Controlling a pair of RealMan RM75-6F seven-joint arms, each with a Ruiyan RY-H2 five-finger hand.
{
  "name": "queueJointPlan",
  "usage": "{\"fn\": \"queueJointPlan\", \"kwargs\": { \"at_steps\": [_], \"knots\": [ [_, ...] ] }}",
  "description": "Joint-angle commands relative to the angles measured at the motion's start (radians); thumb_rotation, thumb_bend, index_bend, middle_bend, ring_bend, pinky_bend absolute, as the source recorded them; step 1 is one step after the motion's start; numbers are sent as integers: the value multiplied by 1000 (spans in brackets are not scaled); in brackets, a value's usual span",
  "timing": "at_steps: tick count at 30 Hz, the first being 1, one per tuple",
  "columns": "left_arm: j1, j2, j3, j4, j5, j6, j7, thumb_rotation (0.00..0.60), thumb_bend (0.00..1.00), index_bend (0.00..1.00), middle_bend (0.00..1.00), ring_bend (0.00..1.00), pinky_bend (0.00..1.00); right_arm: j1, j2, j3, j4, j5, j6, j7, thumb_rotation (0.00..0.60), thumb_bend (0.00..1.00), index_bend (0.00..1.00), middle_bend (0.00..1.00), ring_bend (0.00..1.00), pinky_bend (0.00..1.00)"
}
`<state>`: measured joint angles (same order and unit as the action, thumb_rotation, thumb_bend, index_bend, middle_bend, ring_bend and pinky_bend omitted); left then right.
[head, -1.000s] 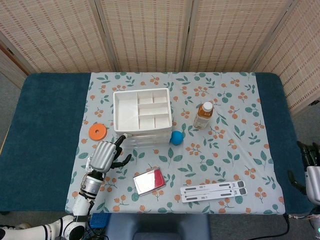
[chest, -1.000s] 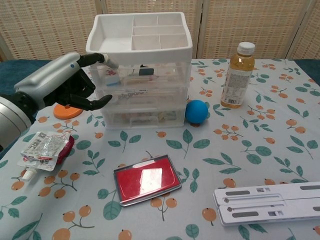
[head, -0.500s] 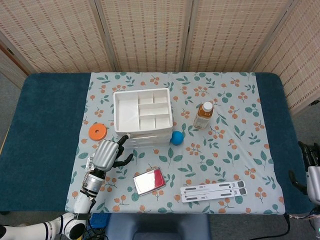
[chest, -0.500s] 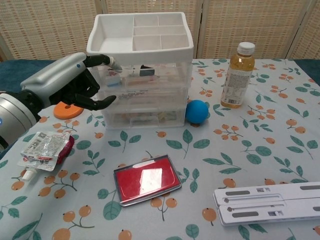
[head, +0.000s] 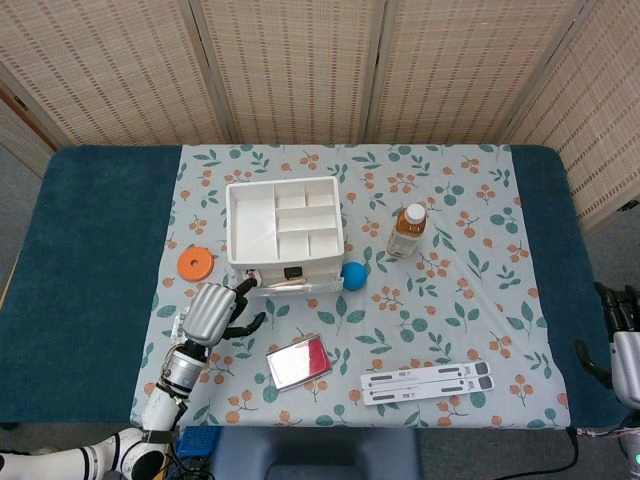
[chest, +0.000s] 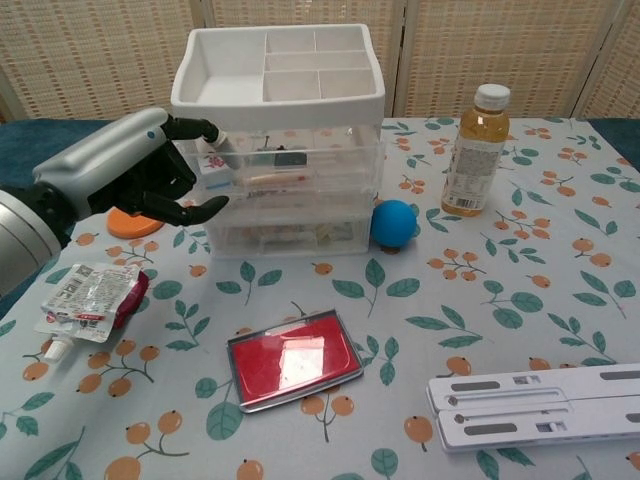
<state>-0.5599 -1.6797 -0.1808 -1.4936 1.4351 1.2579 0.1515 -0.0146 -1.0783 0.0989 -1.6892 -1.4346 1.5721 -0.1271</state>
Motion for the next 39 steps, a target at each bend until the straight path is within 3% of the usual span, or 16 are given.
{"fn": "queueJointPlan", "kwargs": {
  "at_steps": [1, 39],
  "knots": [
    [2, 4, 3, -7, 2, 4, -1, 600, 325, 374, 943, 1000, 1000, 0, 0, 0, 0, -1, 1, 0, 600, 374, 34, 137, 62, 106],
    [56, 110, 89, -170, 48, 23, 81, 600, 325, 448, 943, 1000, 1000, -2, -5, 0, 5, -5, 4, 9, 600, 375, 34, 138, 62, 106]
  ]
}}
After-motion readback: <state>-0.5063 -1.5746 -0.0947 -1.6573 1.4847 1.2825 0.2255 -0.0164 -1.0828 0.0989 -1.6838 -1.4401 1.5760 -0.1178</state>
